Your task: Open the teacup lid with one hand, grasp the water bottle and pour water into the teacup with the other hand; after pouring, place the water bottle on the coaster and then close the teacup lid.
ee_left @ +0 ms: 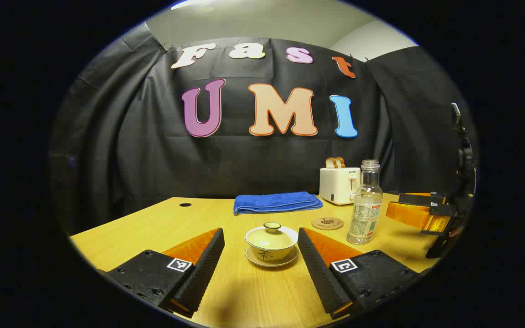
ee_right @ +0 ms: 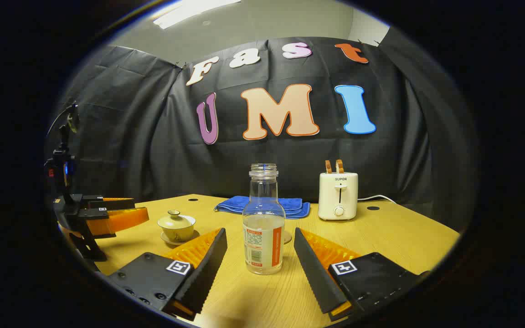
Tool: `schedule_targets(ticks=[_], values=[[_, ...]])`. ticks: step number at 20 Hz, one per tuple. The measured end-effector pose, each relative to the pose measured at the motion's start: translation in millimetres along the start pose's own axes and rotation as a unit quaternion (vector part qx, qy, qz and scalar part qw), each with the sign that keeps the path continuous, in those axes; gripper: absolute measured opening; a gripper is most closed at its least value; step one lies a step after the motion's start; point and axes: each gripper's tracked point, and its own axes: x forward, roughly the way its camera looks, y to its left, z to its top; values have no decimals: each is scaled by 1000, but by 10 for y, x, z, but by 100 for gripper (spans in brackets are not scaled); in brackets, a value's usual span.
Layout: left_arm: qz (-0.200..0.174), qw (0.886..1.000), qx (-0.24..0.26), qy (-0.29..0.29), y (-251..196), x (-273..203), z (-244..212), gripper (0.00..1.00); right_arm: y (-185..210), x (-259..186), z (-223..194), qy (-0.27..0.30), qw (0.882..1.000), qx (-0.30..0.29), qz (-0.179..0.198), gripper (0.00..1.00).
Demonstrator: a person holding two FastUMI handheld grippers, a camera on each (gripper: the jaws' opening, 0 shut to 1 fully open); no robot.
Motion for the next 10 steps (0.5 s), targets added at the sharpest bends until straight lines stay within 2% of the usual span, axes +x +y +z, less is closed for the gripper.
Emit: schedule_targets(ticks=[7,8,10], values=[[-21,1000,4,2,-90,17,-1,95,20,-12,1,0,1000,0,5,94],[-23,1000,3,1,-92,31,-2,95,18,-11,3,2,1000,0,6,96],[-19,1000,1,2,-64,30,-4,95,35,-6,8,1,1000,0,7,95]])
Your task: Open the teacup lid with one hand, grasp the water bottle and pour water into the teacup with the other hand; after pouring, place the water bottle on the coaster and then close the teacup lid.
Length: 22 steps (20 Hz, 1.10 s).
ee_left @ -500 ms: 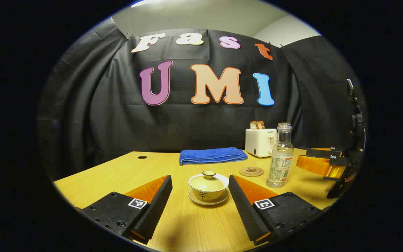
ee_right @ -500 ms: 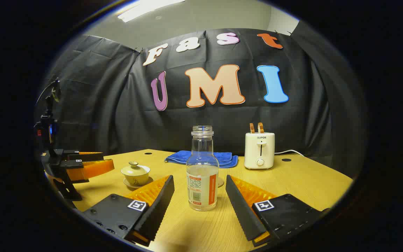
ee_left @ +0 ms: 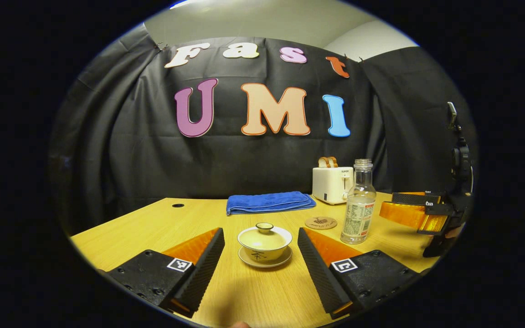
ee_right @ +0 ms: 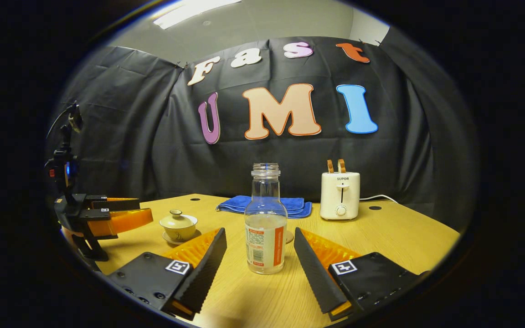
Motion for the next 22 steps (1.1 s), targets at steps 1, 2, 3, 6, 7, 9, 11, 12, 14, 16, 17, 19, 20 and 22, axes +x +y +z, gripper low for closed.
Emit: schedule_targets(ticks=[1,2,3,6,7,9,11,12,14,16,17,19,20,22], values=[[4,1000,-2,-1,19,-4,14,94,-7,-2,-5,0,1000,0,1,95],[5,1000,-1,-1,11,-2,-2,95,-1,-15,-8,0,1000,0,2,95],[5,1000,-1,0,7,-2,-2,95,-4,-9,-6,0,1000,0,2,94],[5,1000,-1,-1,4,-5,4,95,-4,-2,-2,0,1000,0,2,97],[5,1000,-1,-1,5,-3,6,95,-2,-13,-1,0,1000,0,2,97],[1,1000,-1,-2,-21,7,0,95,-6,-14,2,0,1000,0,2,97],[-6,1000,-1,0,-43,47,-7,94,-8,-9,-3,0,1000,0,2,94],[-4,1000,-1,0,-24,82,-10,94,-8,-10,-5,0,1000,0,2,97],[-2,1000,-1,2,-12,154,-13,95,-7,-8,4,0,1000,0,2,95],[-9,1000,-1,2,-37,234,-11,95,-9,-16,-1,0,1000,0,2,95],[-11,1000,-1,4,-40,271,-16,95,-12,-10,-2,0,1000,0,2,97],[-11,1000,-1,3,-42,365,-23,95,-9,-11,-3,0,1000,0,2,95],[-11,1000,-1,6,-38,415,-28,95,-10,-12,2,0,1000,0,2,94],[-18,1000,-1,15,-80,510,-57,95,-12,-14,-1,0,1000,0,2,94]])
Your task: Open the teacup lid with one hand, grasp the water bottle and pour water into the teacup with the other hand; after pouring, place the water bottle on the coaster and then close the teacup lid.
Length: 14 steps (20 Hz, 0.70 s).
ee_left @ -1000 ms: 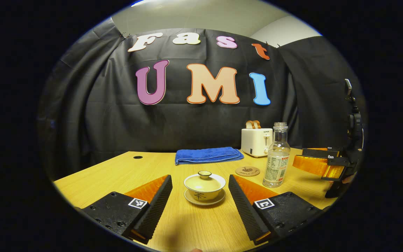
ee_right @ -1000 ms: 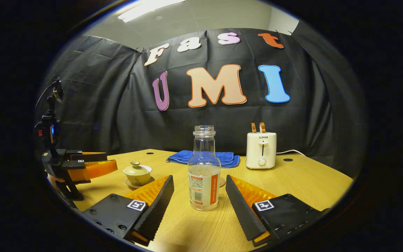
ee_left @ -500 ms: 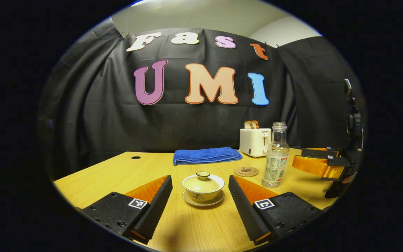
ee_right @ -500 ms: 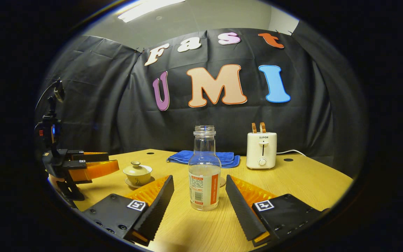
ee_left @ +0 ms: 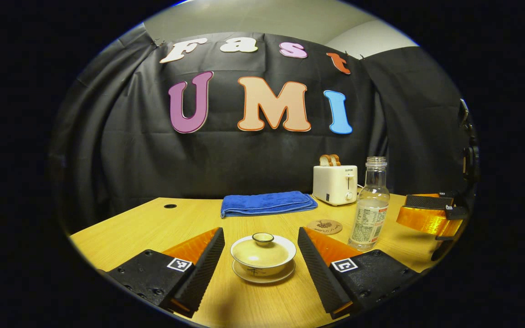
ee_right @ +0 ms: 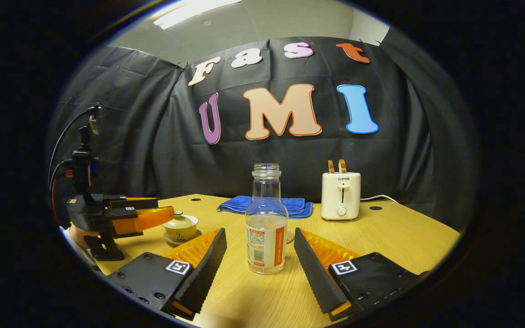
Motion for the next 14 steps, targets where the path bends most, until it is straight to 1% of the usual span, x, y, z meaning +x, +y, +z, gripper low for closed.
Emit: schedule_targets(ticks=[5,8,12,14], values=[[-4,999,15,46,-20,193,-138,95,-2,-1,3,0,1000,0,0,94],[-6,998,16,56,-31,275,-160,94,-1,-9,1,0,1000,0,0,94],[-6,997,11,73,-10,339,-204,83,13,-4,-1,0,1000,0,2,97],[-2,997,13,78,3,365,-225,79,16,-9,-3,0,1000,0,4,95]])
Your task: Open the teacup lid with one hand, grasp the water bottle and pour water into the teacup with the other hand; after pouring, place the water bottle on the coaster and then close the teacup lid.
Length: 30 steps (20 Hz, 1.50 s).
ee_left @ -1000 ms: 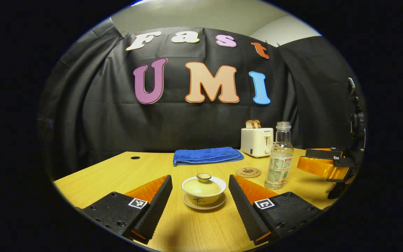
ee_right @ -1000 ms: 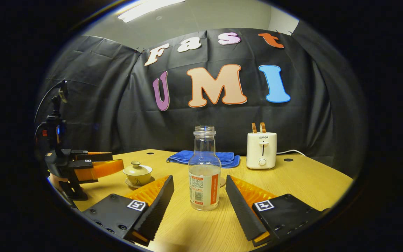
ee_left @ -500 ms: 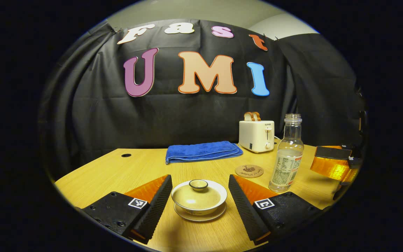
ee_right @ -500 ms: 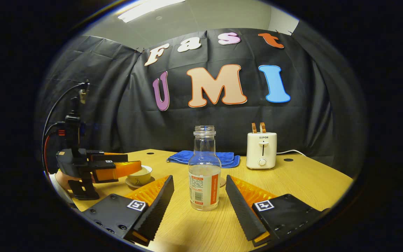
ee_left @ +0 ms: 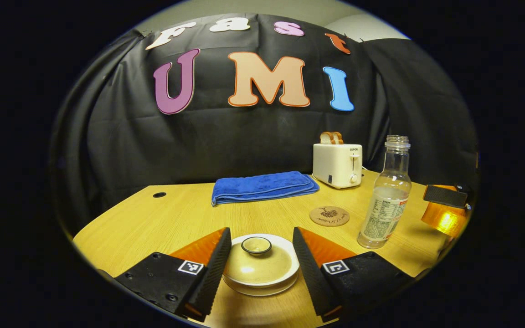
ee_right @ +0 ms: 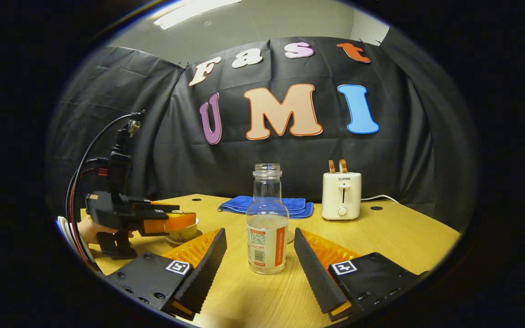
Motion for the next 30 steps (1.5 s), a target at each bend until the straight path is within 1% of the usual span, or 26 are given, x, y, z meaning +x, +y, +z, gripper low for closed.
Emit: schedule_targets(ticks=[1,2,3,4,5,7,8,9,10,14,16,17,19,20,21,22,24,25,26,27,30], values=[[5,1000,2,2,23,15,-1,76,1,0,7,0,1000,0,0,95],[12,1000,4,4,52,14,0,71,-4,0,0,0,1000,0,1,97],[19,1000,6,5,77,29,1,67,-5,4,7,0,1000,0,1,95],[23,1000,6,6,94,36,9,58,-2,0,-2,0,1000,0,1,95],[24,1000,7,3,88,33,6,53,-3,0,4,0,1000,0,1,97],[18,1000,7,-1,64,29,34,41,-4,-3,4,0,1000,0,1,97],[17,1000,8,-2,57,26,20,34,1,-7,3,0,1000,0,1,95],[18,1000,10,-2,63,28,14,32,2,-7,4,0,1000,0,1,97],[18,1000,10,0,65,32,19,29,4,-12,4,0,1000,0,1,94],[18,1000,5,-12,75,6,50,28,-1,-2,8,0,1000,0,1,96],[24,999,-3,-25,117,-34,79,28,-3,-2,9,0,1000,0,1,96],[27,999,-7,-33,139,-56,96,26,-2,0,9,0,1000,1,1,95],[31,999,-15,-42,167,-121,108,28,-9,4,8,2,1000,1,1,94],[32,998,-15,-44,189,-159,109,26,-6,6,4,1,1000,1,1,94],[35,998,-14,-45,220,-202,104,28,-6,7,10,1,1000,0,1,97],[39,998,-14,-48,246,-257,103,28,-9,18,-1,2,1000,1,1,94],[45,998,-13,-53,324,-371,94,28,-40,30,-7,2,1000,1,-6,98],[49,997,-13,-58,366,-430,99,28,-52,66,-8,4,1000,1,-9,96],[52,997,-14,-63,408,-499,100,28,-42,108,-20,7,1000,1,-6,96],[55,996,-15,-68,455,-541,107,27,-38,162,-43,13,1000,2,-3,94],[66,995,-19,-76,590,-610,126,28,-80,301,-137,40,999,1,-6,95]])
